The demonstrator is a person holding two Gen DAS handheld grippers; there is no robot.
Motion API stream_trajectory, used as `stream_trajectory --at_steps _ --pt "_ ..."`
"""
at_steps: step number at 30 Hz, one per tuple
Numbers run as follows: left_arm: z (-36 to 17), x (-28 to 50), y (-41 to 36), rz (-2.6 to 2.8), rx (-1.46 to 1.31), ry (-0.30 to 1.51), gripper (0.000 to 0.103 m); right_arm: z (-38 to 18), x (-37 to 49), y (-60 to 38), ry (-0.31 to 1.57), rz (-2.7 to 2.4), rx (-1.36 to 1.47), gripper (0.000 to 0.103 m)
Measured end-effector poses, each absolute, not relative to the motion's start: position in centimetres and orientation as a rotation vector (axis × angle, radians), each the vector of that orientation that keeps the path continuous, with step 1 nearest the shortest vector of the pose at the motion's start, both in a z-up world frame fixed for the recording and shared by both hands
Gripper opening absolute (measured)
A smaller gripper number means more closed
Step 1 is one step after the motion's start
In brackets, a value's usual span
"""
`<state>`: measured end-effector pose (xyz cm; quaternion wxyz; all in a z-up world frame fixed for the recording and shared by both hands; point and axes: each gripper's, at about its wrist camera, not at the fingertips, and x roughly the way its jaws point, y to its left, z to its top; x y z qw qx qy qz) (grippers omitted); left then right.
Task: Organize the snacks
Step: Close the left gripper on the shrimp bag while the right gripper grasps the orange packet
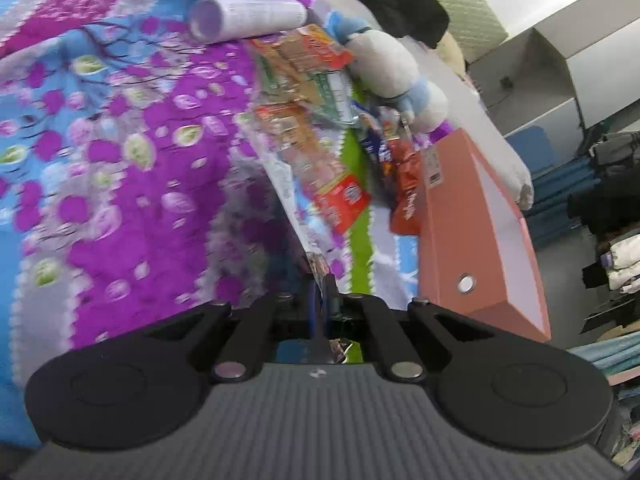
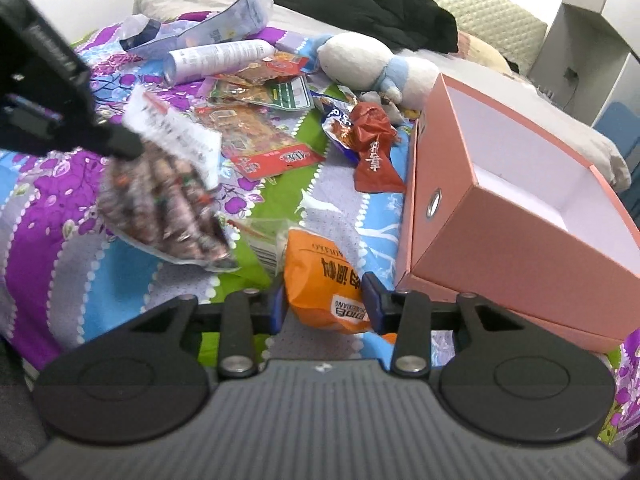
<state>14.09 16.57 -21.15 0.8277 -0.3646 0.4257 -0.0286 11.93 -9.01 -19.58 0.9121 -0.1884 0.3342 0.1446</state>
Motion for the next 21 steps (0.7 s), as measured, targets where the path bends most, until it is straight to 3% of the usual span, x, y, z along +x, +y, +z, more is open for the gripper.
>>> stream_trajectory --at_steps 8,12,14,15,16,19,21 --pt "-20.6 12.2 18.8 0.018 -0.7 0.955 0.004 -19.9 11.2 -8.4 0.706 0.342 -0.361 0.044" --pt "-21.0 12.1 19.3 0.039 -0.714 0.981 0.008 -20.0 11.1 -8.8 0.723 0.382 -0.309 0.052" --pt "-21.2 12.2 19.1 0.057 -0.704 0.994 0.036 -19.9 11.1 -9.1 0.738 0.417 -0.254 0.067" --pt "-21.3 12.3 18.9 0.063 -0.696 0.999 0.062 -19.8 11.0 -9.3 0.741 0.434 -0.224 0.075" --pt "-21.3 12.3 18.7 0.069 -0.689 0.994 0.079 -19.8 11.0 -9.5 0.743 0.447 -0.196 0.081" --pt "-21.2 12.8 17.9 0.083 -0.664 0.981 0.092 -20.0 11.3 -10.0 0.763 0.453 -0.121 0.086" --pt "-21.4 13.4 17.5 0.095 -0.656 0.994 0.093 -20.2 11.7 -10.3 0.774 0.436 -0.093 0.086"
